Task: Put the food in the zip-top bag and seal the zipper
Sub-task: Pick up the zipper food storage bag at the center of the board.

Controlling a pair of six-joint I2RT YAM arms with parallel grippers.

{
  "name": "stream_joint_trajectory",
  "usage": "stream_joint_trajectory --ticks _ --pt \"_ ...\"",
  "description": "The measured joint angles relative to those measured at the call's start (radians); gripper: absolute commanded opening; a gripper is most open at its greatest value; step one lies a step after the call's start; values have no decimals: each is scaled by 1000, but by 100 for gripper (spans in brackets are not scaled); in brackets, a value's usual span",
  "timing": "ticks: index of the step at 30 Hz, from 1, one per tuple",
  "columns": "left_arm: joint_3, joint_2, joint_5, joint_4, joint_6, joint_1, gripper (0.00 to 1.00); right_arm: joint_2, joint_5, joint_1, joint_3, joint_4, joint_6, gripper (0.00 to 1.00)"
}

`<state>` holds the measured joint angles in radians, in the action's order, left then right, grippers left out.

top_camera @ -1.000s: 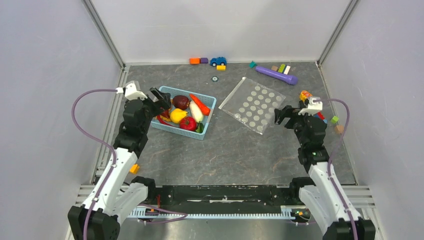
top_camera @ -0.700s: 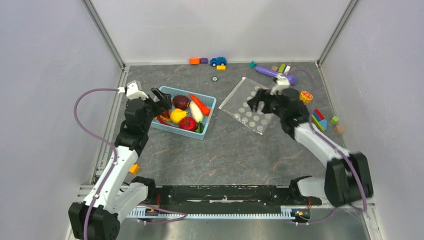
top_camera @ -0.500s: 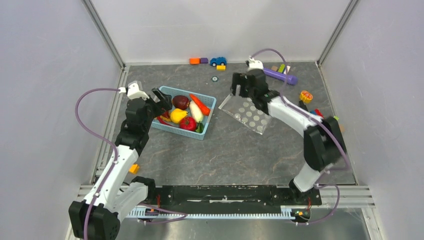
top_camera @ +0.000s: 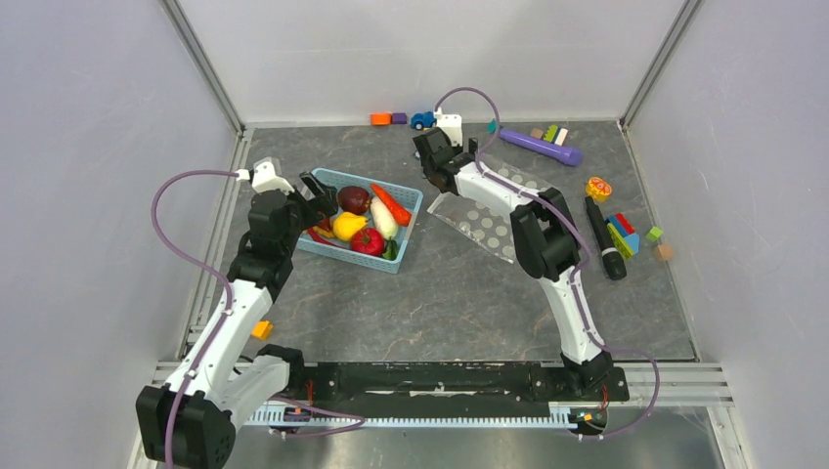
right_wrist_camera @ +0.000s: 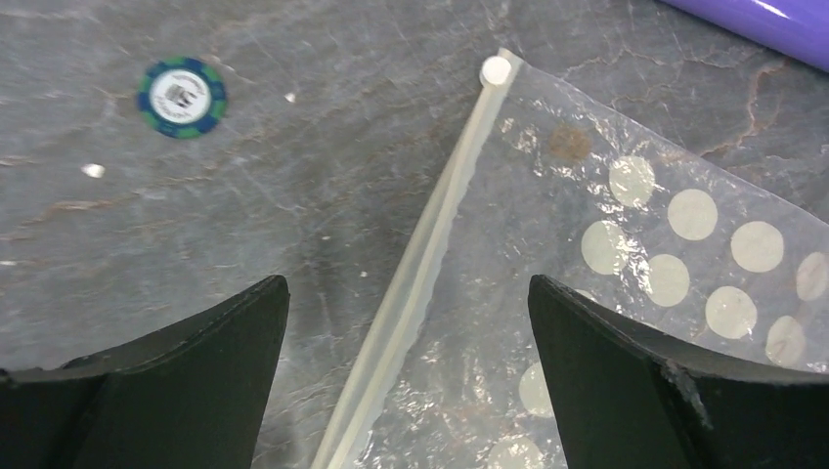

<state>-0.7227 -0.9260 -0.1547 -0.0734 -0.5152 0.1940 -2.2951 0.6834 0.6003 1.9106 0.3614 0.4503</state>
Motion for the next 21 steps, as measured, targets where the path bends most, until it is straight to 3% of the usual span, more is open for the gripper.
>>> stream_joint_trajectory --ticks 10,15,19,21 --pt "0 -14 -4 -1 8 0 100 -78 71 0 3 23 -37 98" --pt "0 -13 -10 -1 8 0 100 -78 94 0 -8 21 -36 81" --pt "0 -10 -17 -1 8 0 100 -78 123 0 -47 9 -32 77" --pt "0 -6 -19 -1 8 0 100 -78 134 0 -76 1 -30 70"
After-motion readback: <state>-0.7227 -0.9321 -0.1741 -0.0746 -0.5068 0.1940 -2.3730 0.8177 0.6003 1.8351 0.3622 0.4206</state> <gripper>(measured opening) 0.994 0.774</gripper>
